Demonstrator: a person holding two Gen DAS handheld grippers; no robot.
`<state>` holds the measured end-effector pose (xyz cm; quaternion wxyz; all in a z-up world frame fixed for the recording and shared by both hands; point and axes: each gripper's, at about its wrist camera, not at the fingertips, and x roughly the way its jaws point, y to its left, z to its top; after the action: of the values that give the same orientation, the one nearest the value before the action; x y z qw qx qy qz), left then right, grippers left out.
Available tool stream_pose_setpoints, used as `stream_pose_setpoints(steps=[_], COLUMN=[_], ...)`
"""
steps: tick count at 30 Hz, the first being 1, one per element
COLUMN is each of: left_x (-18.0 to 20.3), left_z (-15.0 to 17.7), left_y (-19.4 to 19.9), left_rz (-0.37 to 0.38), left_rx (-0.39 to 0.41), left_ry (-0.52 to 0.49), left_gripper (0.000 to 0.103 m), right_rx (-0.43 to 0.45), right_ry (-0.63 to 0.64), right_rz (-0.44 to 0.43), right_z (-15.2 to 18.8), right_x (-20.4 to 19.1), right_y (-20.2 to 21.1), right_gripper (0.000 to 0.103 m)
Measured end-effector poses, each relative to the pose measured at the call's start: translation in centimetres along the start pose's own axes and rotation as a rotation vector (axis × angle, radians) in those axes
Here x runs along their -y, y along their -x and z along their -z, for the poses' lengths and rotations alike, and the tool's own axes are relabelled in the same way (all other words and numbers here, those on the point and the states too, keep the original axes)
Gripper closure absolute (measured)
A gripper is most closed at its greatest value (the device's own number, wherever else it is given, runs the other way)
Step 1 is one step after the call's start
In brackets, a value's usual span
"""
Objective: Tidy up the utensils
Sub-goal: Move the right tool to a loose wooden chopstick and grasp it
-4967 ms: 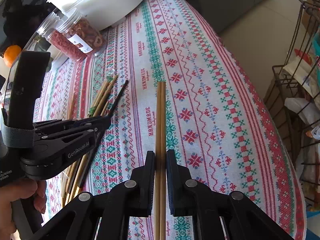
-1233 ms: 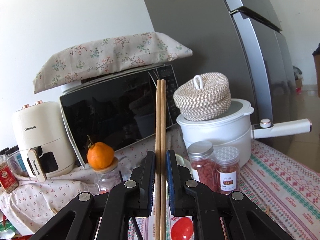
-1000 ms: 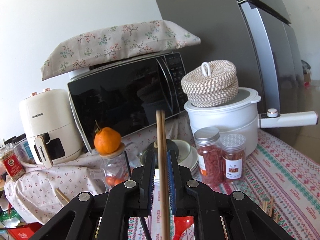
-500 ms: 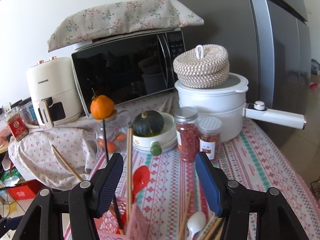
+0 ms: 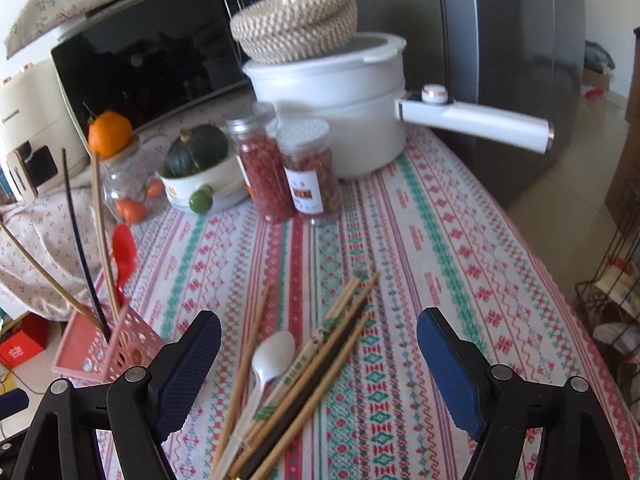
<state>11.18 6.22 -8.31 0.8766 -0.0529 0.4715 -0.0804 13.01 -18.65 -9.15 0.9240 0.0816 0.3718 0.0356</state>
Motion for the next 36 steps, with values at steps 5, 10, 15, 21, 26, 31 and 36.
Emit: stream_pose_setpoints(steps=[5, 10, 15, 21, 26, 31, 36], left_x=[-0.3, -0.5, -0.3, -0.3, -0.2, 0.1, 1.1], left_z=[0.0, 0.0, 0.1, 0.2, 0.3, 0.5, 0.7], left_y=[-1.0, -1.7, -2.1, -2.0, -2.0, -1.9, -1.6], left_rz=[-0.003, -0.009, -0.009, -0.01, -0.01, -0.003, 0.012], left_rx=[-0.032, -0.052, -0.065, -0.067, -0.07, -0.074, -0.078], left_ry=[0.007, 0.01, 0.002, -0.004, -0.006, -0.018, -0.05], left_gripper=[0.014, 0.014, 0.014, 0.014, 0.014, 0.014, 0.014], right_rx=[-0.18, -0.338, -0.46, -0.466, -0.463, -0.472, -0.478], right_ry=[-0.035, -0.074, -0.124, -0.124, -0.071, -0.01, 0.038], right_rz=[0.026, 0.079, 0.1, 0.138, 0.192, 0.234, 0.184], right_z=[1.0, 2.1, 3.4, 3.4, 3.6, 4.2, 4.7], right_x=[1.6, 2.6, 3.4, 3.1, 2.2, 0.3, -1.9], right_y=[-4.0, -7.4, -10.1, -10.8, -11.0, -11.4, -10.9], right_gripper=[0.019, 0.019, 0.019, 0.019, 0.019, 0.025, 0.065])
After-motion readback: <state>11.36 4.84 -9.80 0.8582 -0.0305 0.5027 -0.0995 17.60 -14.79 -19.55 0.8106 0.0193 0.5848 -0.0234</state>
